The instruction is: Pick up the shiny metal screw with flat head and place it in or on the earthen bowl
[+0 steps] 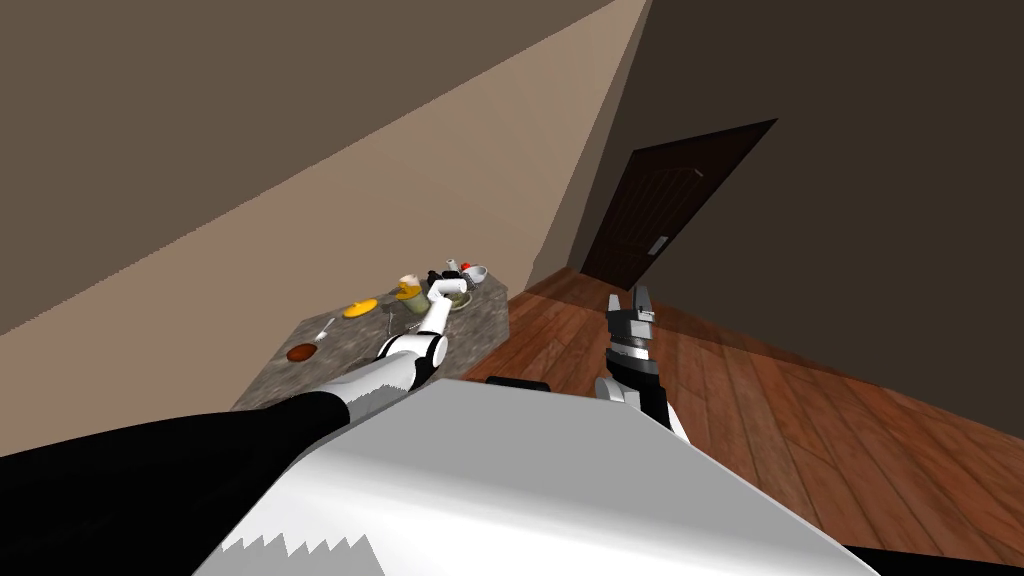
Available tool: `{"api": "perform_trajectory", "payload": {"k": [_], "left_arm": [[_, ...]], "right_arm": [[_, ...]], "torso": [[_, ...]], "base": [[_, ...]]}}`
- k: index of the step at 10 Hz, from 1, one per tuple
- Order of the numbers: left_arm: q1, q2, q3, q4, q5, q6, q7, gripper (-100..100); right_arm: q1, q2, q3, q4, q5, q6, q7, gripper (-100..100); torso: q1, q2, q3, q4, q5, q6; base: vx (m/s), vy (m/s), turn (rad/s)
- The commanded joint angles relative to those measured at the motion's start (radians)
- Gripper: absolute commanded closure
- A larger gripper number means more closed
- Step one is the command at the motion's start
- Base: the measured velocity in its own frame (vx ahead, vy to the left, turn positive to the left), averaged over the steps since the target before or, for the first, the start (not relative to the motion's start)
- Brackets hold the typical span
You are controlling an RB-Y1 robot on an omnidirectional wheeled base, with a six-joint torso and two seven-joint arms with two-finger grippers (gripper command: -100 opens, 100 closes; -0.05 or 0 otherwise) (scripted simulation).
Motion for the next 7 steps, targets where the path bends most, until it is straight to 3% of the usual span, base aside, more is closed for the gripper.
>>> {"api": "perform_trajectory", "payload": {"k": [1, 2, 3, 4, 7], "left_arm": [[-0.028, 0.004, 0.002, 0.050, 0.000, 0.050, 0.013, -100], [-0.071, 0.012, 0.006, 0.092, -0.003, 0.075, 0.036, -100], [-0.071, 0.012, 0.006, 0.107, -0.003, 0.102, 0.036, -100], [-0.110, 0.020, 0.009, 0.133, -0.006, 0.137, 0.057, -100], [-0.146, 0.029, 0.012, 0.215, -0.010, 0.217, 0.077, -100]], "right_arm": [[0.000, 0.000, 0.000, 0.000, 0.000, 0.000, 0.000, 0], [0.000, 0.000, 0.000, 0.000, 0.000, 0.000, 0.000, 0], [0.000, 0.000, 0.000, 0.000, 0.000, 0.000, 0.000, 0], [0.000, 0.000, 0.000, 0.000, 0.000, 0.000, 0.000, 0], [0.000, 0.000, 0.000, 0.000, 0.000, 0.000, 0.000, 0]], "torso": [[0.000, 0.000, 0.000, 0.000, 0.000, 0.000], [0.000, 0.000, 0.000, 0.000, 0.000, 0.000], [0.000, -0.001, 0.000, 0.000, 0.000, 0.000], [0.000, 0.000, 0.000, 0.000, 0.000, 0.000], [0.002, 0.000, 0.000, 0.000, 0.000, 0.000]], "base": [[0.061, 0.008, 0.012], [0.074, 0.003, 0.021], [0.061, 0.006, 0.014], [0.066, 0.014, 0.035], [0.063, 0.023, 0.021]]}}
